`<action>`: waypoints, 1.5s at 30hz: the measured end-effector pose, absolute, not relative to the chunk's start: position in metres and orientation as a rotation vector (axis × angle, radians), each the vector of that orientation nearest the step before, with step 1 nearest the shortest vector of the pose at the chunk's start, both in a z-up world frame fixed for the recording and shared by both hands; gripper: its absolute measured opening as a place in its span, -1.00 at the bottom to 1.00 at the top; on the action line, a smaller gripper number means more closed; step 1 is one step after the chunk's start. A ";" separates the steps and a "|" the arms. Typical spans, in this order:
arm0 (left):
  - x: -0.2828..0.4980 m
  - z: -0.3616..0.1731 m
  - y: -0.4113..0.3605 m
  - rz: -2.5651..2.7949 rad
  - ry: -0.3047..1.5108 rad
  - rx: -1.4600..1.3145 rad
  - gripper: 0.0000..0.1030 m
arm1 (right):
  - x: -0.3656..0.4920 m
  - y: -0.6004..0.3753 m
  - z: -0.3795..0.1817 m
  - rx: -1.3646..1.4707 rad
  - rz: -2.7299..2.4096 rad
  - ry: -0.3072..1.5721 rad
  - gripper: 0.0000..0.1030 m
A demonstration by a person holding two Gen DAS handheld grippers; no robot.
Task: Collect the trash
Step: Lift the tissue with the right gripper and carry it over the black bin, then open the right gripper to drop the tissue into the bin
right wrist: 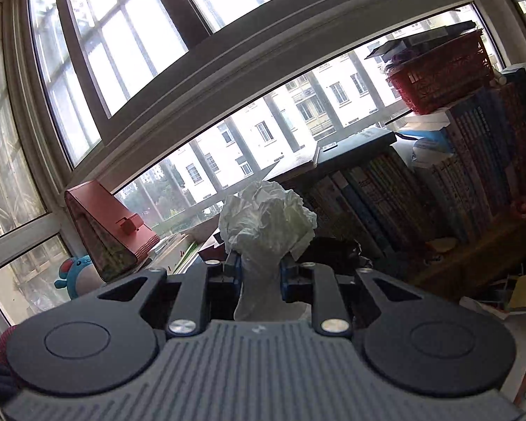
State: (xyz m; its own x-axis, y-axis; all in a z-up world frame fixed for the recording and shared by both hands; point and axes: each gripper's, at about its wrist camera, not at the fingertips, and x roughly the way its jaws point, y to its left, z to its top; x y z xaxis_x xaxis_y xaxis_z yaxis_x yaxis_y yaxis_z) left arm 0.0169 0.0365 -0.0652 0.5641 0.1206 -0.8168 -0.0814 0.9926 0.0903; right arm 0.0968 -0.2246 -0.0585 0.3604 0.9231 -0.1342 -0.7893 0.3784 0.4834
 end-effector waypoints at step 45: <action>0.012 -0.063 0.034 0.105 0.945 0.051 0.45 | 0.126 -0.261 -0.092 0.355 0.866 0.492 0.70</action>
